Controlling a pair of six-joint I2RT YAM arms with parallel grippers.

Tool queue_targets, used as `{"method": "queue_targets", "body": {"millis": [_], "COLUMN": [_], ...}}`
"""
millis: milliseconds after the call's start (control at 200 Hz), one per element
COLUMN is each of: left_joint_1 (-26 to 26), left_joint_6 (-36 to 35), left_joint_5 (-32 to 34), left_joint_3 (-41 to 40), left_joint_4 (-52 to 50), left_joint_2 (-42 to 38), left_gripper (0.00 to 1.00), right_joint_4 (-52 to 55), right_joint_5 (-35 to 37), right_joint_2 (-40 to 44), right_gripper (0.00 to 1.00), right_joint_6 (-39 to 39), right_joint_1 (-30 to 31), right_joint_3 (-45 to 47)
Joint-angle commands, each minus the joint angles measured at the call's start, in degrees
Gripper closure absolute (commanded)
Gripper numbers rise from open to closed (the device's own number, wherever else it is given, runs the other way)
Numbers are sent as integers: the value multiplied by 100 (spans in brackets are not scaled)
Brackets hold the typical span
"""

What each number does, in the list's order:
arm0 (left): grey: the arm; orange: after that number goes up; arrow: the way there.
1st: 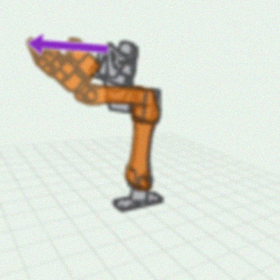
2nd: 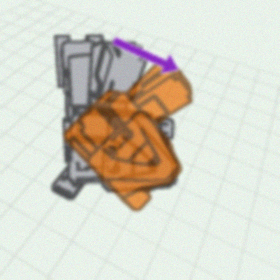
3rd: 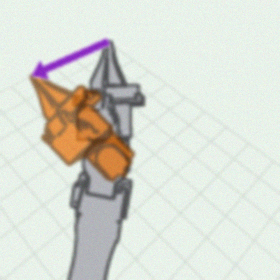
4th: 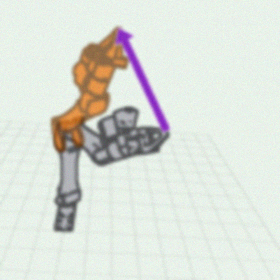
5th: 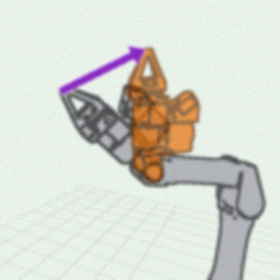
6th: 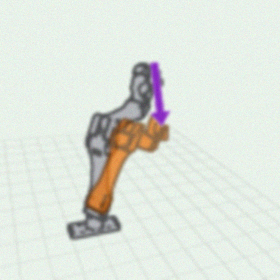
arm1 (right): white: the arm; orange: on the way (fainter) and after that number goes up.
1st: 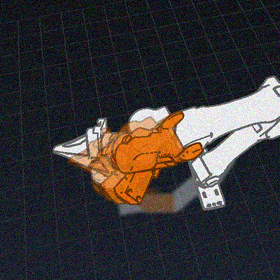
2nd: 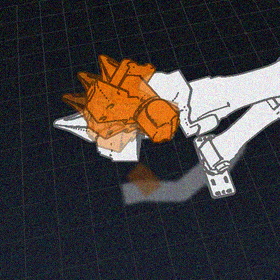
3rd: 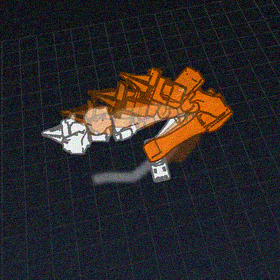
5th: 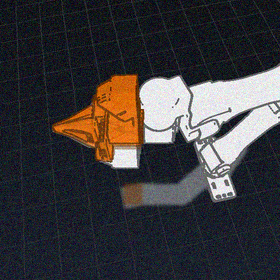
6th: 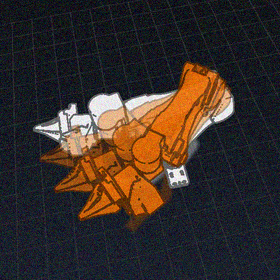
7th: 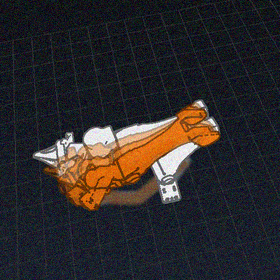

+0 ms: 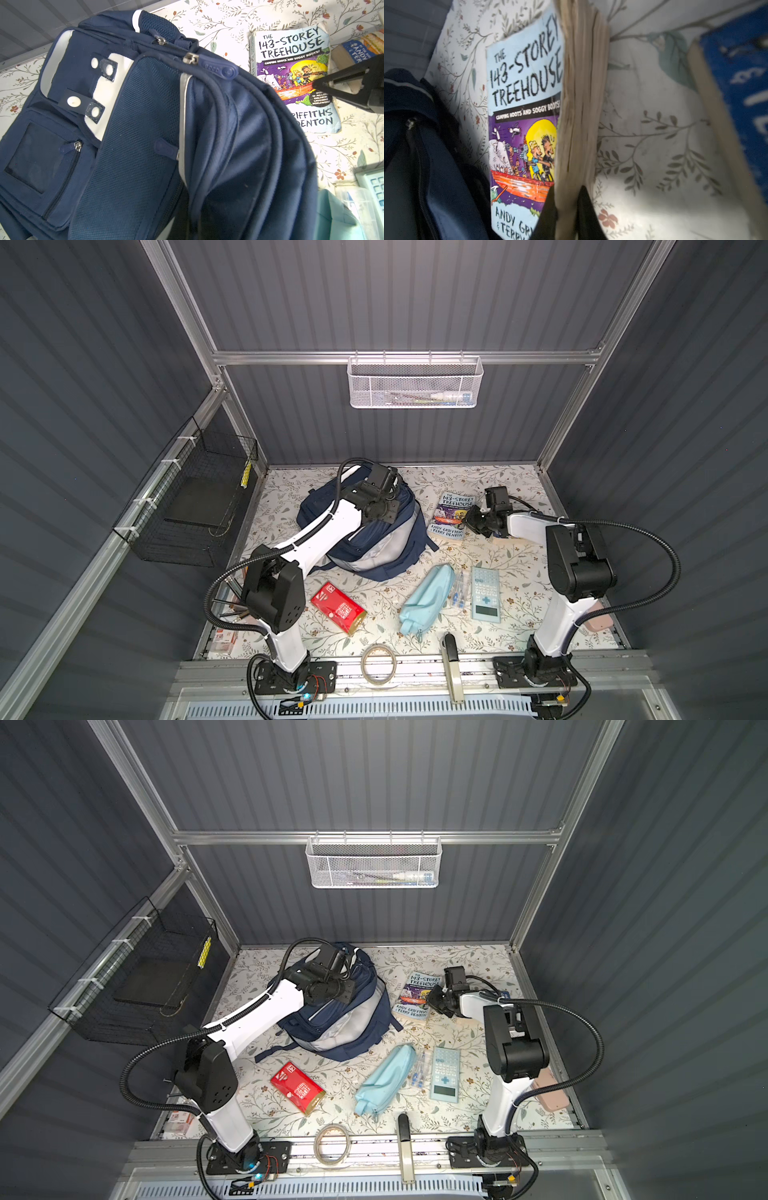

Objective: Pack books, pencil case, and school supplies into a backpack
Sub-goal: Pick up the book from the top-right of the table.

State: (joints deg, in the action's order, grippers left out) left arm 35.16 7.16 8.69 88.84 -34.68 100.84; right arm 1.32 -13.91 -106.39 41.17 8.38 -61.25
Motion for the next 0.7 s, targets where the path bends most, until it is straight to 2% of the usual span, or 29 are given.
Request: {"method": "queue_targets", "body": {"millis": [0,250,265,470,550,695], "left_joint_1": [0,-9,-9,-60,-103,-123], "left_joint_6": [110,94,92,106,127,111], "left_joint_5": [-120,-125,-147,-342,-413,-421], "left_joint_3": [64,102,99,105,116,284], "left_joint_4": [110,40,40,70,91,31], "left_joint_2": [-319,-302,-302,-301,-293,-207], "left_gripper": [100,100,100,100,100,100], "right_joint_4": [-113,-601,-626,-1535,-1453,-508], "right_joint_5": [-1,-473,-679,-1396,-1612,-1673], "right_joint_2": [236,1138,1218,2344,2725,3244], "right_gripper": [100,100,100,100,100,100], "right_joint_6": [-37,-237,-256,-235,-243,-353], "right_joint_1": [-29,-49,-55,-209,-204,100], "right_joint_3": [258,685,711,1319,1368,1282]}}
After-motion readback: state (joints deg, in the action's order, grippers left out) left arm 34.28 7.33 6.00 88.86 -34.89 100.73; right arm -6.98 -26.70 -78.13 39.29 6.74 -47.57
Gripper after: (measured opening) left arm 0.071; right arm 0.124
